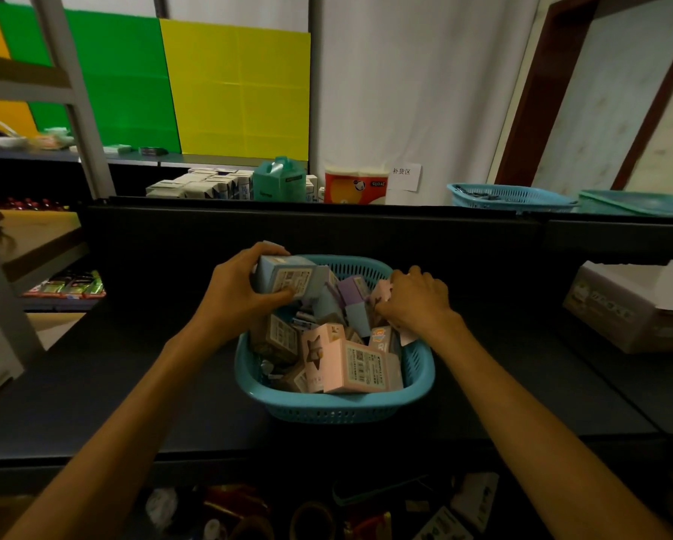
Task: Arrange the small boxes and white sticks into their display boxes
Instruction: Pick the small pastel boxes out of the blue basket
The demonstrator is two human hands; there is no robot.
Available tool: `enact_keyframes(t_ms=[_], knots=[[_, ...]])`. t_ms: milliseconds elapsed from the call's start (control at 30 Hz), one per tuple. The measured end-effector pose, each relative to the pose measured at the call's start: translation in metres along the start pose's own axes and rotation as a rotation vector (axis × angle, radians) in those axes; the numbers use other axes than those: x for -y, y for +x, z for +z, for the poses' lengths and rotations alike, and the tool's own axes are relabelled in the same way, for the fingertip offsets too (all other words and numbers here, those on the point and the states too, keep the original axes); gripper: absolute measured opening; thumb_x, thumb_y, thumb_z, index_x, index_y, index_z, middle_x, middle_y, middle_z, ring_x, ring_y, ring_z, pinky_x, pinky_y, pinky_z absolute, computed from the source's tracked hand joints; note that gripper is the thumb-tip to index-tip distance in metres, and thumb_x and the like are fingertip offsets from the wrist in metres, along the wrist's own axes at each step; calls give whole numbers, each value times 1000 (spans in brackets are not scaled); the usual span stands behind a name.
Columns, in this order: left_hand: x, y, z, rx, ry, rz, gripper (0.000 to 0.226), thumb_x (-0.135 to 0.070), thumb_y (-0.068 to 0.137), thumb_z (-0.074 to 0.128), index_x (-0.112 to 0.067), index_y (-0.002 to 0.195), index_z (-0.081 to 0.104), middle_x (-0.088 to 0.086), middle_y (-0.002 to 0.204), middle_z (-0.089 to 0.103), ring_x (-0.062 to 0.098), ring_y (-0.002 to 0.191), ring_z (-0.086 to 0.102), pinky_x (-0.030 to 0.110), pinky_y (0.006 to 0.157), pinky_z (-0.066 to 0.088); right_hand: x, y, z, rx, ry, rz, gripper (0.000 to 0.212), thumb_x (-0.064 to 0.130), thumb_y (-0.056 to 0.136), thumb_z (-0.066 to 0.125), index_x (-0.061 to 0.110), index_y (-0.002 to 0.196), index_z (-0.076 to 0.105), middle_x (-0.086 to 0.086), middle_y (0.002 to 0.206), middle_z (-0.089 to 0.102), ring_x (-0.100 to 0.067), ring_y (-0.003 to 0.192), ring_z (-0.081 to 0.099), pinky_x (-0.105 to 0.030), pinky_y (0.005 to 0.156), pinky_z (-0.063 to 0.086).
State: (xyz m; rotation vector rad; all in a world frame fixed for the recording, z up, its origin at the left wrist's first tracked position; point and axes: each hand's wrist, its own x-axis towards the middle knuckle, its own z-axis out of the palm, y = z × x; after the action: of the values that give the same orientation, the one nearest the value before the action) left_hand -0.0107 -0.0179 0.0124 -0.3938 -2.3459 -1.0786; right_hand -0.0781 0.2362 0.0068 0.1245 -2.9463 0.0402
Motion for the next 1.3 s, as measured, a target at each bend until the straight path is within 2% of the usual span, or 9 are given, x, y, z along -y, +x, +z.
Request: enact_keyframes(t_ms=[133, 300, 433, 533, 700, 867, 1033, 1133, 1300], knots=[[3, -2, 0, 1, -42, 2, 52, -17, 74, 74, -29, 118, 51, -7, 117, 53, 5, 100, 56, 9, 62, 51, -3, 10, -1, 37, 102, 45, 72, 60, 79, 60, 15, 133, 44, -13, 129, 48, -30, 115, 49, -40, 89, 42], [8, -1, 4, 2, -73, 5, 52, -17, 74, 74, -32, 118, 49, -9, 116, 53, 5, 100, 56, 7, 63, 50, 0, 20, -3, -18, 229, -87, 71, 55, 77, 65, 19, 135, 43, -7, 129, 48, -25, 114, 48, -39, 88, 45], [14, 2, 5, 1, -85, -2, 53, -17, 74, 75, -32, 118, 49, -11, 115, 53, 4, 100, 55, 8, 62, 50, 11, 34, -9, 159, 8, -86, 71, 66, 88, 40, 17, 140, 41, -11, 136, 48, -29, 124, 41, -41, 96, 36], [17, 3, 4, 4, -92, 5, 53, -18, 74, 75, -32, 118, 49, -11, 116, 52, 3, 100, 55, 6, 63, 50, 17, 38, -12, 313, 124, -17, 63, 59, 95, 24, 20, 143, 38, -14, 140, 45, -30, 124, 44, -43, 100, 38], [20, 3, 1, 2, -86, 15, 54, -19, 74, 75, -34, 119, 48, -13, 115, 51, -1, 96, 54, 5, 61, 48, 19, 34, -17, 370, 371, 66, 65, 52, 92, 45, 16, 143, 29, -11, 124, 53, -17, 85, 55, -28, 66, 44], [19, 2, -2, 3, -92, 14, 54, -19, 74, 74, -30, 121, 50, -12, 115, 51, 1, 98, 55, 7, 63, 50, 22, 27, -14, 336, 246, 16, 44, 38, 90, 51, 12, 124, 50, -14, 121, 55, -26, 100, 55, -32, 81, 48], [17, -1, -2, 9, -106, 1, 54, -18, 74, 75, -31, 119, 50, -12, 115, 52, 1, 99, 55, 7, 64, 50, 25, 20, -10, 254, 383, -71, 16, 29, 87, 57, 18, 97, 54, 0, 92, 55, -10, 74, 51, -21, 55, 37], [14, -2, -3, 12, -117, -8, 53, -18, 74, 75, -32, 118, 50, -13, 114, 52, 1, 99, 55, 8, 65, 51, 21, 16, -8, 235, 434, -83, 25, 29, 89, 57, 18, 111, 54, 1, 98, 55, -8, 76, 50, -21, 61, 39], [8, -4, -2, 8, -115, 3, 52, -17, 74, 75, -32, 118, 51, -13, 114, 53, 0, 99, 55, 7, 65, 50, 16, 10, -4, 192, 460, -58, 58, 31, 88, 59, 21, 140, 38, -10, 133, 52, -25, 110, 56, -31, 87, 48]])
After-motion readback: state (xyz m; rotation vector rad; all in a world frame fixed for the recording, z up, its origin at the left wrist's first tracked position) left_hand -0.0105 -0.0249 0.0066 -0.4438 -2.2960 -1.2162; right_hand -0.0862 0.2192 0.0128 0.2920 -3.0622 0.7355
